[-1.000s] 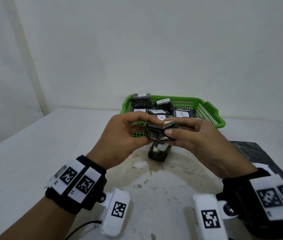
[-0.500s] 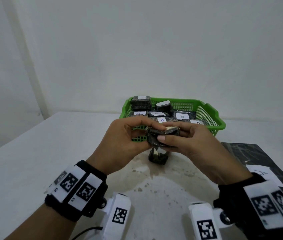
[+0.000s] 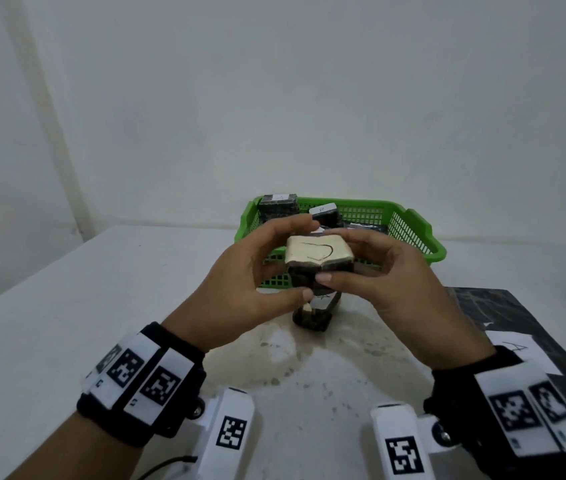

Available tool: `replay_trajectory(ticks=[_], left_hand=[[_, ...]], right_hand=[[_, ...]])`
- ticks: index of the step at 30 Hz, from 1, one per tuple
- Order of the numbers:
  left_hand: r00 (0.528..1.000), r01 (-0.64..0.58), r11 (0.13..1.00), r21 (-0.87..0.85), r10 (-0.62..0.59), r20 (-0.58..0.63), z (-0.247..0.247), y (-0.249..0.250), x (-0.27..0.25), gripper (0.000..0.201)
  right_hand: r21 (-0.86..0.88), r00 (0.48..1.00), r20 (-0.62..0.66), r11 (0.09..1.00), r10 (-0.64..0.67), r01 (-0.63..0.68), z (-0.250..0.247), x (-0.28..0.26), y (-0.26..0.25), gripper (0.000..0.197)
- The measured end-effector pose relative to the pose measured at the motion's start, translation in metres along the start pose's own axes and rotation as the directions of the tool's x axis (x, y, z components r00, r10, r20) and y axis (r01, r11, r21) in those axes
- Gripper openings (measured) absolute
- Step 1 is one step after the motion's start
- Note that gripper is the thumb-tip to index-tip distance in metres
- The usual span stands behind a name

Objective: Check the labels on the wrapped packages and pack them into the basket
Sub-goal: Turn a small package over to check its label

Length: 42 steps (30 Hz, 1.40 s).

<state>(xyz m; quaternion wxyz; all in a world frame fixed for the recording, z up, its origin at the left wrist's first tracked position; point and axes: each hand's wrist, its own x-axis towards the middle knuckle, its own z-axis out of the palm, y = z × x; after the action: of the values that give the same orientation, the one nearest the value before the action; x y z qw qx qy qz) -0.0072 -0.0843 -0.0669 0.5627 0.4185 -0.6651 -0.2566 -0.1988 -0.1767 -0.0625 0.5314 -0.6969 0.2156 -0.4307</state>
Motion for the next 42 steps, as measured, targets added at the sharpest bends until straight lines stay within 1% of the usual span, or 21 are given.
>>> replay_trajectory(ticks=[1,3,5,7,10,14,16,17,19,21,25,27,32,38,42], left_hand=[[0.999,0.037,0.999,-0.03,-0.037,-0.001,0.001,-0.001,0.0,0.068],[0.996,0.079,0.996,-0.045,-0.081,-0.041,0.003,-0.002,0.001,0.061],[0.99,0.07,0.997,-0.018,-0.072,-0.119,0.003,-0.004,0.003,0.052],[0.987,0.051,0.999,-0.017,-0.053,-0.154,0.003,-0.005,0.003,0.05],[0.99,0.018,1.0,0.004,-0.017,-0.138,0.004,-0.003,0.002,0.052],[0.995,-0.021,0.998,0.057,0.027,-0.098,0.008,0.001,0.0,0.051],[0.995,-0.025,0.998,0.054,0.03,-0.09,0.008,0.002,0.0,0.052],[0.995,-0.029,0.998,0.047,0.034,-0.092,0.007,0.002,0.001,0.051],[0.993,-0.043,0.999,0.025,0.046,-0.104,0.005,0.003,0.001,0.051],[0.992,-0.056,0.998,0.011,0.057,-0.115,0.003,0.004,0.002,0.052],[0.99,-0.066,0.997,0.027,0.069,-0.124,0.003,0.004,0.002,0.051],[0.99,-0.067,0.997,0.023,0.069,-0.123,0.006,0.004,0.002,0.05],[0.991,-0.063,0.997,0.031,0.067,-0.113,0.009,0.006,0.001,0.049],[0.987,-0.073,0.997,0.025,0.075,-0.145,0.003,0.005,0.003,0.051],[0.985,-0.065,0.997,0.05,0.072,-0.157,0.005,0.005,0.003,0.05]], right_hand=[[-0.01,1.0,-0.005,1.0,-0.016,0.015,0.0,0.0,0.001,0.055],[-0.038,1.0,0.002,0.999,-0.03,0.03,-0.001,0.0,0.001,0.059],[-0.049,0.999,0.036,0.999,-0.008,0.01,-0.001,0.0,0.002,0.062],[-0.001,0.995,0.08,0.999,0.052,-0.052,-0.001,0.001,0.001,0.064],[0.156,0.989,0.088,0.979,0.117,-0.13,0.003,0.001,0.0,0.059],[0.137,0.993,0.019,0.983,0.118,-0.119,0.007,0.001,0.004,0.042],[0.123,0.993,0.017,0.985,0.118,-0.119,0.005,0.001,0.004,0.035],[0.127,0.992,0.03,0.984,0.123,-0.125,0.004,0.001,0.003,0.038],[0.143,0.987,0.068,0.978,0.143,-0.151,0.001,0.002,0.0,0.049],[0.144,0.985,0.08,0.976,0.151,-0.161,-0.003,0.002,-0.002,0.054],[0.148,0.99,0.033,0.979,0.136,-0.139,-0.001,0.002,-0.001,0.051],[0.149,0.991,0.031,0.98,0.132,-0.135,0.005,0.001,0.0,0.052],[0.147,0.993,-0.002,0.982,0.12,-0.118,0.012,0.002,0.004,0.033],[0.142,0.992,-0.006,0.982,0.124,-0.122,0.007,0.004,0.002,0.031],[0.1,0.996,-0.048,0.992,0.075,-0.07,0.01,0.004,0.006,0.039]])
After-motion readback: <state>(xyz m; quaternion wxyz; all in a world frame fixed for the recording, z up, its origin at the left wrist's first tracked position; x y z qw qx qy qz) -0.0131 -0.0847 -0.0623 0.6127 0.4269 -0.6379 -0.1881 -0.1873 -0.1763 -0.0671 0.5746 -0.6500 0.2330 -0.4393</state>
